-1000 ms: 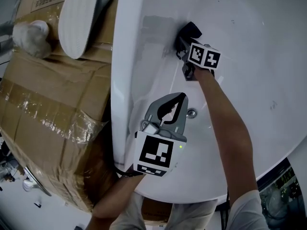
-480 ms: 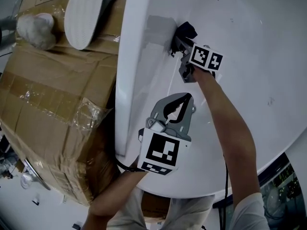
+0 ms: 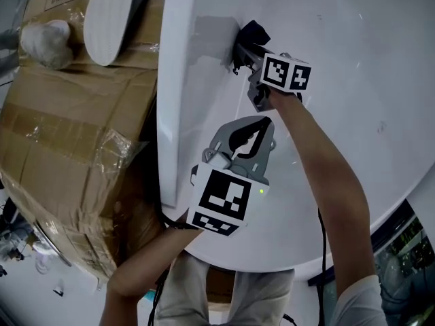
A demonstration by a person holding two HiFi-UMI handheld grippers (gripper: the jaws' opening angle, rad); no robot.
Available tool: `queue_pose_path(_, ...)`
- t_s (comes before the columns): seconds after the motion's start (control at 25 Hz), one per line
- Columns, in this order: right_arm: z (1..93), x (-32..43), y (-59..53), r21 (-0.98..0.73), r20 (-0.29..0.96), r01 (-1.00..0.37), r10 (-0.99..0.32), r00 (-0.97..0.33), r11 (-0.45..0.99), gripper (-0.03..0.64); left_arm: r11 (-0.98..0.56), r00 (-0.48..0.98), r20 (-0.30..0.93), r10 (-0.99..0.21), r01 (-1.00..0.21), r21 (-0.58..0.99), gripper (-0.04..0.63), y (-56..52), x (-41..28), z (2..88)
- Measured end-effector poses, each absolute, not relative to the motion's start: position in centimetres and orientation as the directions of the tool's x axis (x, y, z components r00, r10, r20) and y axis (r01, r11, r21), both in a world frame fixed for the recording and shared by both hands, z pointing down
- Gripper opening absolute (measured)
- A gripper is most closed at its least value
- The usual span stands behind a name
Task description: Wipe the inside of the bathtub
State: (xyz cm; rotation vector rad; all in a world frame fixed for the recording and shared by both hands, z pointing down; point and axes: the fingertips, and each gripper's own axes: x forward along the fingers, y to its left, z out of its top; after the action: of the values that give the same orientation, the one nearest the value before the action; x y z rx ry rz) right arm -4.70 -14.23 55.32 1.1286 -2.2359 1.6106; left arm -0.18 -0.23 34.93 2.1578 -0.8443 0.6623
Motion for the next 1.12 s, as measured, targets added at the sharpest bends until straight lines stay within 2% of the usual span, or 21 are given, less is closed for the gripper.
queue_pose_path(0.44,50.6,-5.6,-15.0,-0.732,0.483,-0.647,-0.507,-0.714,0.213,0.078,-0.587,0.69,0.636,-0.344,-0.687,0.428,-0.002,1.4,1.5,34.0)
queue_pose_path(0.68,46.8,-6.0,-15.0,-0.698,0.452,-0.641,-0.499,-0.74,0.318,0.078,-0.593,0.705,0.617,-0.35,-0.677,0.437,-0.002,1.7,1.6,33.0)
queue_pose_path(1.12,40.1,-7.9,-13.1,-0.691,0.334,-0.539,-0.448,-0.829,0.482,0.077,-0.625,0.697,0.628,-0.346,-0.671,0.4,-0.002,2.6,1.4,33.5)
